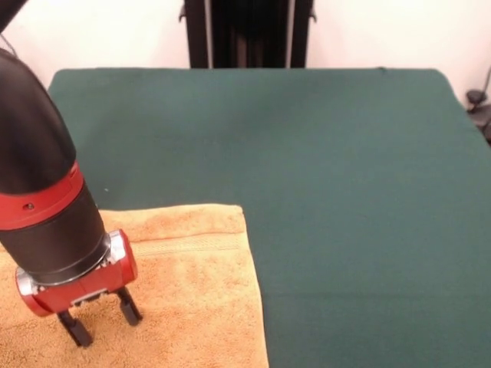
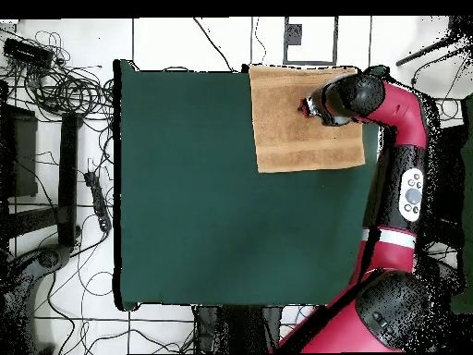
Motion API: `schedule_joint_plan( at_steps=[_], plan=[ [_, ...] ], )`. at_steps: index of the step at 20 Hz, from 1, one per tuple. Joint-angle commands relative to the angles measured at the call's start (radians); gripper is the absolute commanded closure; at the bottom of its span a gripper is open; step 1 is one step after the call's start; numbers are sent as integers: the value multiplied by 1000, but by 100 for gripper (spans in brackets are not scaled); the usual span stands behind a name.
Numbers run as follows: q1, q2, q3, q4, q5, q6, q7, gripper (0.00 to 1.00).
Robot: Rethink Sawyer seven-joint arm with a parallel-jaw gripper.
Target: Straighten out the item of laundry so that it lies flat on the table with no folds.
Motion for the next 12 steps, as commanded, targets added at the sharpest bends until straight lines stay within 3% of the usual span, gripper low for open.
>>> schedule_joint_plan(
  at_steps=[1, 12],
  plan=[
    [34, -18, -251, 232, 50, 9, 368, 0],
    [62, -116, -395, 353, 172, -56, 384, 0]
  ],
)
